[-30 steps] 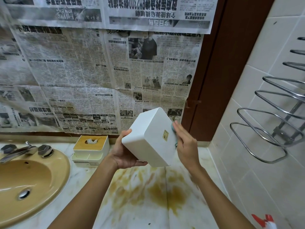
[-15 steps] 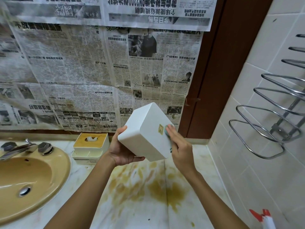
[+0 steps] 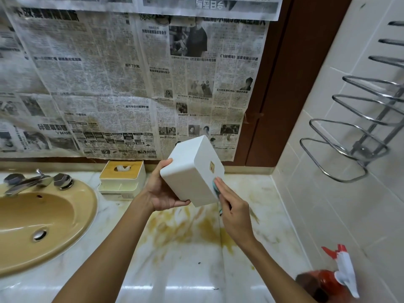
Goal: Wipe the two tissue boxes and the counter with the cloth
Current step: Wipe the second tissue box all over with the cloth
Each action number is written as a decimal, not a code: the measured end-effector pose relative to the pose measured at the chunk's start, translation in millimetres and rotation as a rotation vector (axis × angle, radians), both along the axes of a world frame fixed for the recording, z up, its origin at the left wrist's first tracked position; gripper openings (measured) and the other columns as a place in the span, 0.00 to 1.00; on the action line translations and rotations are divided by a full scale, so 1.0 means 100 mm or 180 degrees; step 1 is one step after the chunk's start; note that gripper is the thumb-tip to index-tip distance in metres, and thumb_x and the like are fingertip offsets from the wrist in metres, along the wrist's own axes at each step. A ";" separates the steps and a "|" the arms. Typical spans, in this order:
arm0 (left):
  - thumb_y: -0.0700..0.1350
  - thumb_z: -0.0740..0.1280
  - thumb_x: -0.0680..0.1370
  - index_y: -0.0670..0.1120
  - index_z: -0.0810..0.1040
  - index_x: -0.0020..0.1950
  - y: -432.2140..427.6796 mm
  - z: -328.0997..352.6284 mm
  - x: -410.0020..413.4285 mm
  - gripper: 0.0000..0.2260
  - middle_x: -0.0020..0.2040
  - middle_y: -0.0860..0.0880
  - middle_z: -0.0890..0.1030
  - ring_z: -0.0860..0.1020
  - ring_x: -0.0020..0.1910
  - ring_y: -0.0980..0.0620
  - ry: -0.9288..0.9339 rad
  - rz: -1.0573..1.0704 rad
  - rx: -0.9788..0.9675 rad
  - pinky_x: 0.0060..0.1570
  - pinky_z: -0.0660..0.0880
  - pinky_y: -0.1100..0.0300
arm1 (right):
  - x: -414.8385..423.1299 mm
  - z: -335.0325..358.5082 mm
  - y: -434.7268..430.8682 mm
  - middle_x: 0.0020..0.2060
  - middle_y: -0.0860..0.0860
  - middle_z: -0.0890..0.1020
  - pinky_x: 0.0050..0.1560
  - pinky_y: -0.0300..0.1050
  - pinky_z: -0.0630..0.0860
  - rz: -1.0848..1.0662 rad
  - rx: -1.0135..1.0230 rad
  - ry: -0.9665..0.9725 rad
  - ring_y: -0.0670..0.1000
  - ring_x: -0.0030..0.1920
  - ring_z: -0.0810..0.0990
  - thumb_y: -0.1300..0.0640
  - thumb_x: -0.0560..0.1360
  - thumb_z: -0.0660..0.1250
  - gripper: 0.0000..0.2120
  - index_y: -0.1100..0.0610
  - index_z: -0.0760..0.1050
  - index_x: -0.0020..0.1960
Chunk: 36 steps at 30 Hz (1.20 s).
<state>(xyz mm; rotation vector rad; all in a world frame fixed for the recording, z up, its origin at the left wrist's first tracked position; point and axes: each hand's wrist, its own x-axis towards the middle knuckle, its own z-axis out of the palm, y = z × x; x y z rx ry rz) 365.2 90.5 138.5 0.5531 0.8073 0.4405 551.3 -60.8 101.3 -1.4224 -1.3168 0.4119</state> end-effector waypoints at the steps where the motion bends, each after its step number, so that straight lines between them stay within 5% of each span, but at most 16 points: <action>1: 0.64 0.73 0.65 0.45 0.81 0.54 -0.01 -0.01 -0.03 0.28 0.47 0.41 0.81 0.80 0.49 0.39 0.0136 0.0010 -0.0024 0.53 0.78 0.44 | 0.02 -0.09 -0.07 0.70 0.44 0.76 0.69 0.36 0.71 -0.0031 -0.0229 0.0161 0.38 0.70 0.72 0.67 0.82 0.62 0.20 0.53 0.74 0.72; 5: 0.64 0.79 0.61 0.40 0.78 0.58 -0.11 -0.04 -0.09 0.37 0.50 0.41 0.77 0.79 0.54 0.38 0.0914 -0.0054 0.0030 0.57 0.81 0.40 | -0.01 -0.43 -0.31 0.63 0.46 0.82 0.44 0.30 0.78 -0.0143 -0.1321 0.0666 0.45 0.51 0.84 0.63 0.83 0.62 0.16 0.52 0.78 0.68; 7: 0.66 0.79 0.61 0.38 0.77 0.61 -0.21 -0.04 -0.09 0.40 0.52 0.39 0.78 0.80 0.54 0.38 0.1293 -0.0085 0.0145 0.55 0.82 0.41 | -0.10 -0.63 -0.41 0.61 0.48 0.83 0.52 0.35 0.80 -0.0003 -0.1777 0.0827 0.51 0.56 0.83 0.62 0.83 0.62 0.16 0.53 0.79 0.67; 10: 0.68 0.77 0.63 0.40 0.77 0.61 -0.36 -0.04 -0.06 0.40 0.55 0.40 0.78 0.81 0.52 0.40 0.1644 -0.0048 0.0329 0.52 0.83 0.42 | -0.30 -0.90 -0.55 0.60 0.46 0.82 0.56 0.35 0.77 0.0353 -0.2328 0.1289 0.46 0.60 0.80 0.62 0.82 0.63 0.15 0.51 0.81 0.64; 14: 0.68 0.75 0.68 0.46 0.77 0.55 -0.54 -0.01 -0.01 0.29 0.52 0.44 0.78 0.81 0.48 0.44 0.1894 -0.0068 0.0587 0.55 0.81 0.44 | -0.41 -1.14 -0.54 0.52 0.55 0.86 0.62 0.54 0.79 0.0062 -0.2634 0.1941 0.58 0.56 0.84 0.64 0.76 0.67 0.14 0.50 0.85 0.55; 18: 0.68 0.72 0.71 0.51 0.77 0.56 -0.64 -0.03 0.03 0.24 0.47 0.47 0.79 0.81 0.49 0.46 0.2073 -0.0157 0.0723 0.59 0.79 0.46 | -0.43 -1.18 -0.50 0.50 0.53 0.86 0.56 0.43 0.80 0.0045 -0.2561 0.1391 0.54 0.54 0.84 0.60 0.76 0.73 0.09 0.52 0.83 0.55; 21: 0.68 0.72 0.70 0.52 0.76 0.59 -0.67 -0.10 0.07 0.26 0.49 0.46 0.80 0.80 0.52 0.45 0.2185 -0.0288 0.0773 0.62 0.79 0.45 | -0.36 -0.96 -0.40 0.57 0.47 0.82 0.56 0.40 0.78 -0.0116 -0.2106 0.1307 0.48 0.59 0.80 0.55 0.76 0.74 0.16 0.47 0.79 0.63; 24: 0.71 0.75 0.63 0.52 0.73 0.69 -0.66 -0.19 0.11 0.41 0.56 0.44 0.80 0.81 0.55 0.43 0.2176 -0.0166 0.0643 0.54 0.81 0.45 | -0.35 -0.77 -0.32 0.62 0.47 0.78 0.59 0.46 0.78 0.0137 -0.1853 0.1998 0.48 0.63 0.78 0.51 0.71 0.79 0.36 0.42 0.66 0.74; 27: 0.73 0.78 0.55 0.55 0.61 0.81 -0.67 -0.23 0.16 0.59 0.60 0.48 0.80 0.83 0.55 0.41 0.2062 0.0066 0.0439 0.49 0.83 0.44 | -0.47 -0.64 -0.29 0.63 0.42 0.76 0.52 0.38 0.78 0.0062 -0.1604 0.1789 0.43 0.64 0.75 0.46 0.64 0.83 0.46 0.38 0.61 0.74; 30: 0.73 0.79 0.58 0.53 0.51 0.85 -0.71 -0.19 0.23 0.64 0.71 0.66 0.59 0.77 0.66 0.36 0.1945 0.0242 0.0353 0.62 0.77 0.35 | -0.58 -0.64 -0.18 0.59 0.41 0.77 0.47 0.37 0.81 -0.0324 -0.1233 0.1679 0.41 0.59 0.77 0.46 0.62 0.84 0.43 0.37 0.63 0.69; 33: 0.75 0.79 0.54 0.55 0.51 0.85 -0.72 -0.18 0.30 0.68 0.84 0.56 0.38 0.63 0.78 0.34 0.1840 0.0179 0.0247 0.67 0.71 0.30 | -0.64 -0.67 -0.09 0.60 0.43 0.78 0.53 0.48 0.84 -0.0722 -0.1145 0.1409 0.45 0.60 0.78 0.35 0.55 0.83 0.50 0.40 0.64 0.72; 36: 0.72 0.80 0.59 0.52 0.49 0.85 -0.70 -0.19 0.34 0.65 0.85 0.49 0.44 0.62 0.79 0.33 0.1794 0.0208 0.0079 0.71 0.67 0.29 | -0.65 -0.71 -0.01 0.61 0.42 0.77 0.57 0.53 0.82 -0.1099 -0.1362 0.1005 0.48 0.62 0.77 0.24 0.50 0.78 0.58 0.41 0.61 0.74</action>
